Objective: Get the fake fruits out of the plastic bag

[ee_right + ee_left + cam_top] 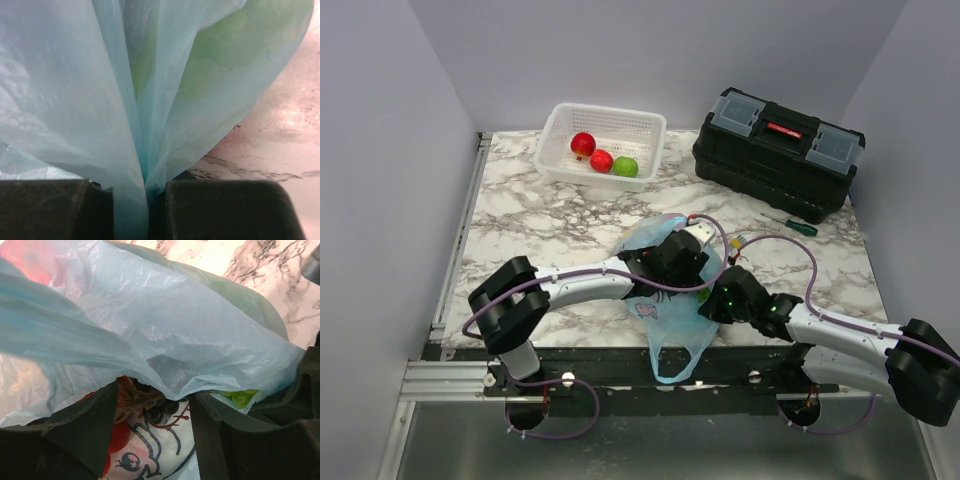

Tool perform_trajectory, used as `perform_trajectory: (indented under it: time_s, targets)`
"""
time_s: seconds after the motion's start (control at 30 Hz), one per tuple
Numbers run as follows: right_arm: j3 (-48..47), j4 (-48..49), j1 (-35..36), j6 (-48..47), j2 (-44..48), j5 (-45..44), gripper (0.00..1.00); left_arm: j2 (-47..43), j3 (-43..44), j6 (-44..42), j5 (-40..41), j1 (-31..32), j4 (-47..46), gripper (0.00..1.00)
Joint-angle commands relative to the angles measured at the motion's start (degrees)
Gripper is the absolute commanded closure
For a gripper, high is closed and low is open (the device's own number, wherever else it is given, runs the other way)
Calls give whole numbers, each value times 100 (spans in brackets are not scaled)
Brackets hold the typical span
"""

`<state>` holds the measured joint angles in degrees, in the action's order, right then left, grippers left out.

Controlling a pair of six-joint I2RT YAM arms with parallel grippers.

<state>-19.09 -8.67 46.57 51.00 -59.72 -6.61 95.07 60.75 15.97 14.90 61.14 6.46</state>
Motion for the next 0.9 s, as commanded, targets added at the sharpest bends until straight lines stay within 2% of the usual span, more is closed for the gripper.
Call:
perform_trajectory:
  time_s: [0.0, 0.2, 0.6, 0.7, 0.73, 0.77, 0.87]
  targets:
    - [64, -96, 28, 4, -45, -207, 86, 175, 251, -146, -97, -41, 82, 43]
    - [55, -85, 28, -3, -90, -196, 86, 480, 550, -221, 284, -42, 305, 49]
    - [37, -91, 28, 3, -129, -217, 86, 47, 333, -370, 418, 18, 366, 78]
    - [46, -103, 28, 12, -103, -237, 86, -72, 330, -342, 419, 24, 553, 83]
    - [46, -104, 28, 20, -79, -245, 86, -226, 303, -331, 394, 28, 703, 91]
    - [56, -109, 33, 15, -74, -250, 86, -299, 275, -333, 385, 29, 730, 93]
    - [46, -107, 28, 16, -82, -253, 86, -572, 152, -346, 304, 38, 774, 97]
